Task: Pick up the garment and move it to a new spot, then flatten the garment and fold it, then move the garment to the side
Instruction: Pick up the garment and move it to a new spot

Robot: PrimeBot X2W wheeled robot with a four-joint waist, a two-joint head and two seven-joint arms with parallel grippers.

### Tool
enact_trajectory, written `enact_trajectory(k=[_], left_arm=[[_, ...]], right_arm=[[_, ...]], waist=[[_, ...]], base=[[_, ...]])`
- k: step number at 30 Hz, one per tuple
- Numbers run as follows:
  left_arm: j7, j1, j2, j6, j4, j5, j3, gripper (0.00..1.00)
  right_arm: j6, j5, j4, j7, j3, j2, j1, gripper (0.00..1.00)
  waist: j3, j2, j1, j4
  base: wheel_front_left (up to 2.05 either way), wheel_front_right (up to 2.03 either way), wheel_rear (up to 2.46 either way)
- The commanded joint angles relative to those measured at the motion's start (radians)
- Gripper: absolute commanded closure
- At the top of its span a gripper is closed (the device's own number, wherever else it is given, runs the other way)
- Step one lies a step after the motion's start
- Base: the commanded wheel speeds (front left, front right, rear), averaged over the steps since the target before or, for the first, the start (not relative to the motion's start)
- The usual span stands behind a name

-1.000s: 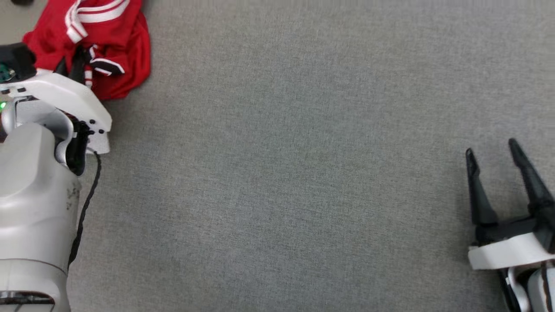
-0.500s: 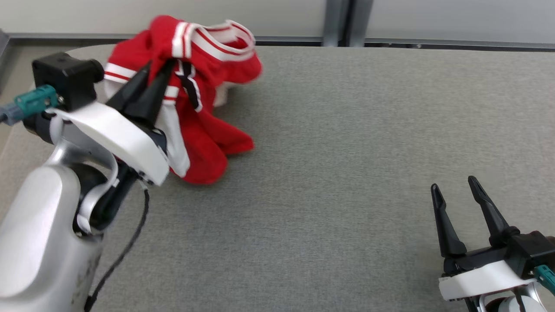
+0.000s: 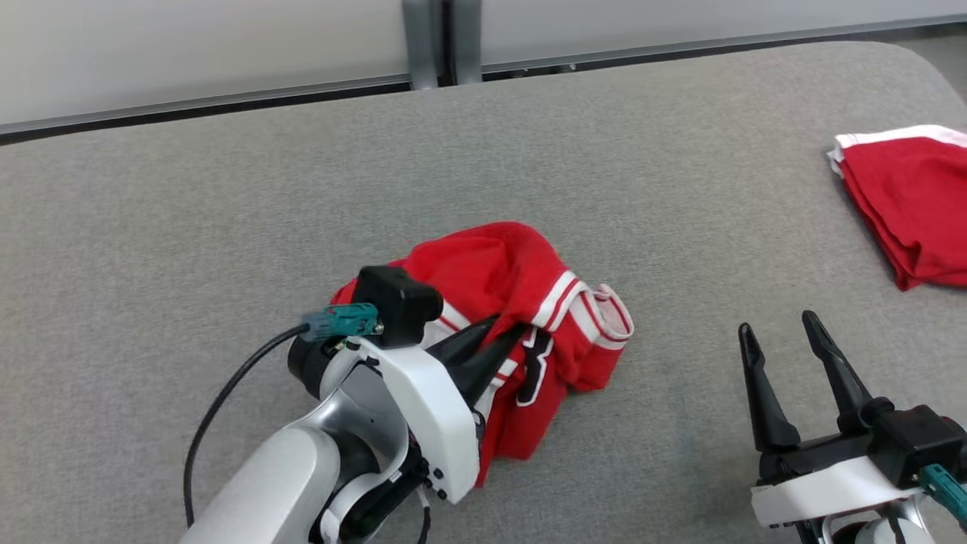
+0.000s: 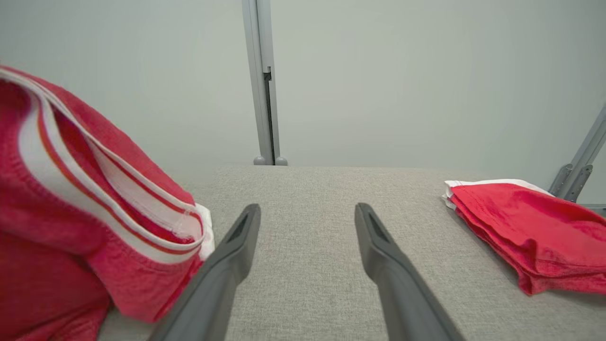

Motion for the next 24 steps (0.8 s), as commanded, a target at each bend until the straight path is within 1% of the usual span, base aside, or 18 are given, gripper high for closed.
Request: enact_trajectory(k=[1,2,3,5,6,8,9,10,11,12,14,18,20,21,24], left_arm=[[-0.021,0.0,0.007,0.005,0.068,0.029,-0.004,1.0],[-0.036,0.015,-0.015,0.003,0.129,0.021,-0.015,1.0],[-0.089,0.021,-0.044,-0.01,0.256,0.04,-0.032,1.0],[-0.159,0.017,-0.064,-0.024,0.387,0.062,-0.041,1.0],[-0.159,0.017,-0.064,-0.024,0.387,0.062,-0.041,1.0],[-0.234,0.011,-0.09,-0.03,0.48,0.082,-0.048,1.0],[-0.271,0.011,-0.104,-0.036,0.511,0.085,-0.051,0.76],[-0.309,0.015,-0.117,-0.037,0.532,0.083,-0.051,0.49],[-0.345,0.019,-0.124,-0.039,0.548,0.084,-0.05,0.0],[-0.379,0.022,-0.128,-0.041,0.557,0.093,-0.053,0.0],[-0.454,0.034,-0.133,-0.028,0.557,0.11,-0.046,0.0],[-0.599,0.109,-0.14,-0.002,0.497,0.101,-0.01,0.0],[-0.667,0.158,-0.13,0.019,0.453,0.105,0.016,0.0],[-0.69,0.19,-0.119,0.038,0.432,0.111,0.033,0.0],[-0.731,0.289,-0.101,0.079,0.379,0.128,0.078,0.0]], right_arm=[[0.0,0.004,0.001,-0.005,-0.002,-0.001,0.002,0.0],[0.0,0.007,0.002,-0.005,-0.004,-0.001,0.003,0.0],[0.0,0.012,0.006,-0.005,-0.005,0.0,0.009,0.0],[0.0,0.019,0.01,-0.005,0.006,0.0,0.011,0.0],[0.0,0.019,0.01,-0.005,0.006,0.0,0.011,0.0],[0.0,0.023,0.014,-0.005,0.015,0.0,0.012,0.0],[0.0,0.026,0.013,-0.005,0.014,-0.001,0.015,0.0],[0.0,0.027,0.013,-0.005,0.009,-0.001,0.02,0.0],[0.0,0.027,0.012,-0.005,0.005,-0.001,0.026,0.0],[0.0,0.022,0.011,-0.005,-0.001,-0.001,0.031,0.0],[0.0,0.011,0.01,-0.005,-0.012,-0.001,0.04,0.0],[0.0,-0.01,-0.002,-0.005,-0.046,-0.001,0.073,0.0],[0.0,-0.021,-0.011,-0.005,-0.067,-0.001,0.09,0.0],[0.0,-0.024,-0.015,-0.005,-0.077,-0.001,0.101,0.0],[0.0,-0.034,-0.027,-0.005,-0.119,-0.005,0.143,0.0]], waist=[[0.009,-0.0001,0.0,-0.041],[0.011,-0.0001,0.0,-0.049],[0.012,-0.0001,0.0,-0.06],[0.011,-0.0001,0.0,-0.072],[0.011,-0.0001,0.0,-0.072],[0.007,-0.0001,0.0,-0.082],[0.003,-0.0001,0.0,-0.082],[-0.002,-0.0001,0.0,-0.08],[-0.007,-0.0001,0.0,-0.076],[-0.014,-0.0001,0.0,-0.07],[-0.029,-0.0001,0.0,-0.057],[-0.078,-0.0001,0.0,-0.019],[-0.104,-0.0001,0.0,0.006],[-0.117,-0.0001,0.0,0.017],[-0.162,-0.0001,0.0,0.064]], base=[[0.0,0.0,0.0],[0.0,0.0,0.0],[0.0,0.0,0.0],[0.0,0.0,0.0],[0.0,0.0,0.0],[0.0,0.0,0.0],[0.0,0.0,0.0],[0.0,0.0,0.0],[0.0,0.0,0.0],[0.0,0.0,0.0],[0.0,0.0,0.0],[0.0,0.0,0.0],[0.0,0.0,0.0],[0.0,0.0,0.0],[0.0,0.0,0.0]])
